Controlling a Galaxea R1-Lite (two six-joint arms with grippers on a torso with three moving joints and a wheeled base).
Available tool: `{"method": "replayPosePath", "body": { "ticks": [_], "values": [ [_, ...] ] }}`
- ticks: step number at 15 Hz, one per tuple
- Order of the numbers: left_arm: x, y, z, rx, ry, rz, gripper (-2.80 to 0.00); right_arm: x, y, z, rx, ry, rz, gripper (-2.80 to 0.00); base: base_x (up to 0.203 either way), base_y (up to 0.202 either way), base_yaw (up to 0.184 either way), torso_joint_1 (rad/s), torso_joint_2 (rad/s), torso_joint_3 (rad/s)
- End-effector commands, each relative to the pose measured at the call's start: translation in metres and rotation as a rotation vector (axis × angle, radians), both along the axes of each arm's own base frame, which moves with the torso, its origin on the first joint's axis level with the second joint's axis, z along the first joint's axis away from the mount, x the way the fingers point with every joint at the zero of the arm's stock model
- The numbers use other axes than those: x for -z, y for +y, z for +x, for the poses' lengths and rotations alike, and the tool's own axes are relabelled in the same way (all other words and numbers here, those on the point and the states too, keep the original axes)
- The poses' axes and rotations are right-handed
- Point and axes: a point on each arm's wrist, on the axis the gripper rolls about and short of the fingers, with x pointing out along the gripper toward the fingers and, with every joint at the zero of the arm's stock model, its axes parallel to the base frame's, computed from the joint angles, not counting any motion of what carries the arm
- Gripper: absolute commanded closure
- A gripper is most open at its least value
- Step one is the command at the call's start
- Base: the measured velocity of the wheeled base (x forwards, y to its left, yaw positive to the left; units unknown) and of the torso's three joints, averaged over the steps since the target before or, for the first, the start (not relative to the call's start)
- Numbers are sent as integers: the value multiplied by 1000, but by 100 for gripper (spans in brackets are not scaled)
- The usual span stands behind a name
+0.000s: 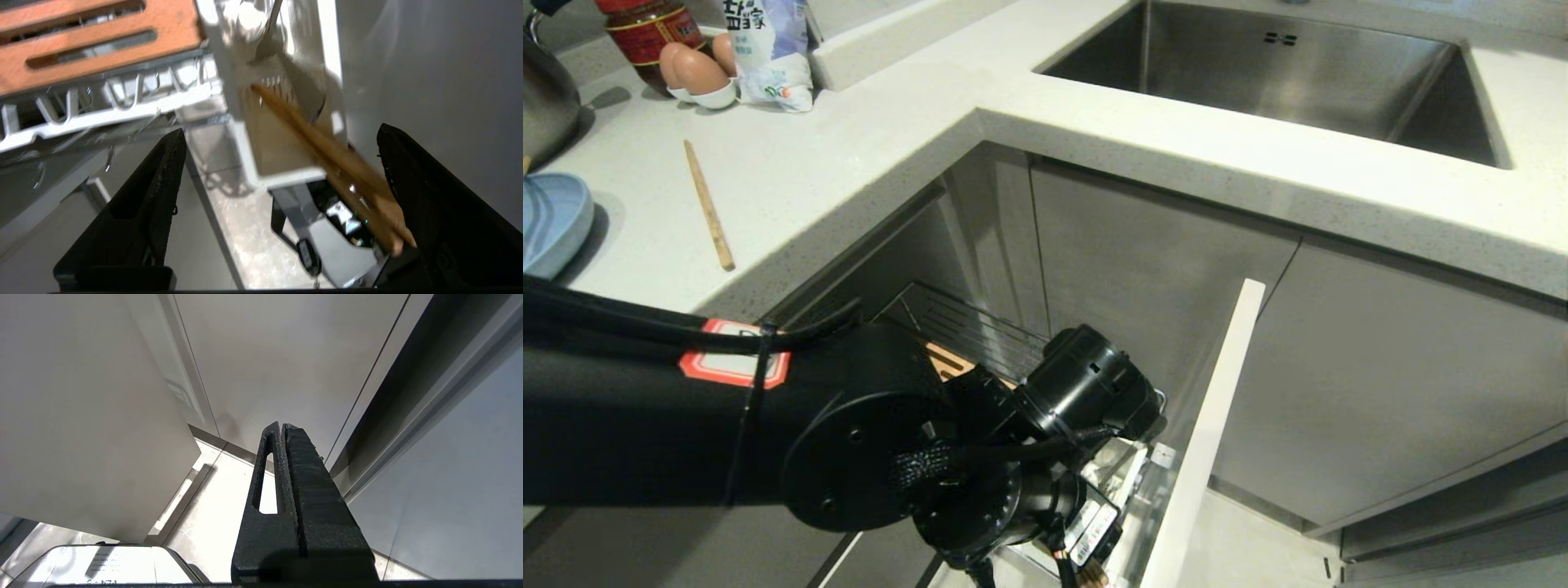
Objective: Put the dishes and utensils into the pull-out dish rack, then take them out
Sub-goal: Take the spoon out of the cupboard
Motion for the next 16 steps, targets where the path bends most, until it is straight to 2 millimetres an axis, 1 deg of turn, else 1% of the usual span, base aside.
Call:
{"method": "replayPosePath", "body": {
  "ticks": [1,6,14,15,16],
  "values": [
    [14,-6,3,-1,9,21,-280,0,0,0,0,0,0,0,0,0,0,0,0,0],
    [31,-13,9,-7,2,23,-280,0,0,0,0,0,0,0,0,0,0,0,0,0],
    [35,-17,12,-8,-6,10,-280,0,0,0,0,0,0,0,0,0,0,0,0,0],
    [36,-17,12,-9,-5,11,-130,0,0,0,0,0,0,0,0,0,0,0,0,0],
    [36,-18,12,-10,-4,12,0,0,0,0,0,0,0,0,0,0,0,0,0,0]
  ]
}}
